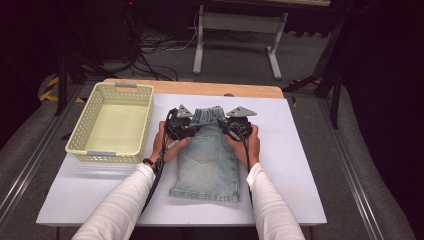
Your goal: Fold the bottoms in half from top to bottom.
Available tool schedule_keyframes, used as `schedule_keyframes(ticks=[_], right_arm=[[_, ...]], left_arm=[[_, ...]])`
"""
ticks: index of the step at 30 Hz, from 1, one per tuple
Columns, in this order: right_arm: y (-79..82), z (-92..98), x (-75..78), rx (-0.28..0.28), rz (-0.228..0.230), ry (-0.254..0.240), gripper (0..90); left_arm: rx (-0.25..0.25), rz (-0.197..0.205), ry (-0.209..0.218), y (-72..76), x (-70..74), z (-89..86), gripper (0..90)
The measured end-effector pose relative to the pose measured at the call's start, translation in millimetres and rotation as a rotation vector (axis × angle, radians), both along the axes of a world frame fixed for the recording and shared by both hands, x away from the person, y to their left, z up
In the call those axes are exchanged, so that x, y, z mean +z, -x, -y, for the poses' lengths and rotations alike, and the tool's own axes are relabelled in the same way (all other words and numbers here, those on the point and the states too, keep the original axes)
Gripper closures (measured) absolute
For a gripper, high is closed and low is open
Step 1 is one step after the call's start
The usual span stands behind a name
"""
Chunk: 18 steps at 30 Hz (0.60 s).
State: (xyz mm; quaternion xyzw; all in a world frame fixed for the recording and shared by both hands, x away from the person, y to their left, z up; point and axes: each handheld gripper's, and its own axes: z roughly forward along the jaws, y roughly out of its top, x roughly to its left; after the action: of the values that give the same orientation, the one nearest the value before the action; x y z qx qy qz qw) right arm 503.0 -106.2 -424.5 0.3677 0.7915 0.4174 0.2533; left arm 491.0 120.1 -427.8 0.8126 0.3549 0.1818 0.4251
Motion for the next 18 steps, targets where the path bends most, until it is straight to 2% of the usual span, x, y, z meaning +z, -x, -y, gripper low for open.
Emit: schedule_keyframes(ticks=[4,11,18], right_arm=[[7.5,2.8,0.6,-0.002,0.026,-0.007,75.0],[28.8,4.4,6.7,0.011,0.106,0.000,75.1],[47.7,8.2,11.2,0.032,0.162,-0.006,75.2]], left_arm=[[-0.015,0.035,-0.017,8.2,1.9,3.0,70.3],[-0.033,0.089,-0.010,23.7,5.9,1.8,70.6],[-0.066,0.131,-0.004,41.8,11.2,1.0,70.9]])
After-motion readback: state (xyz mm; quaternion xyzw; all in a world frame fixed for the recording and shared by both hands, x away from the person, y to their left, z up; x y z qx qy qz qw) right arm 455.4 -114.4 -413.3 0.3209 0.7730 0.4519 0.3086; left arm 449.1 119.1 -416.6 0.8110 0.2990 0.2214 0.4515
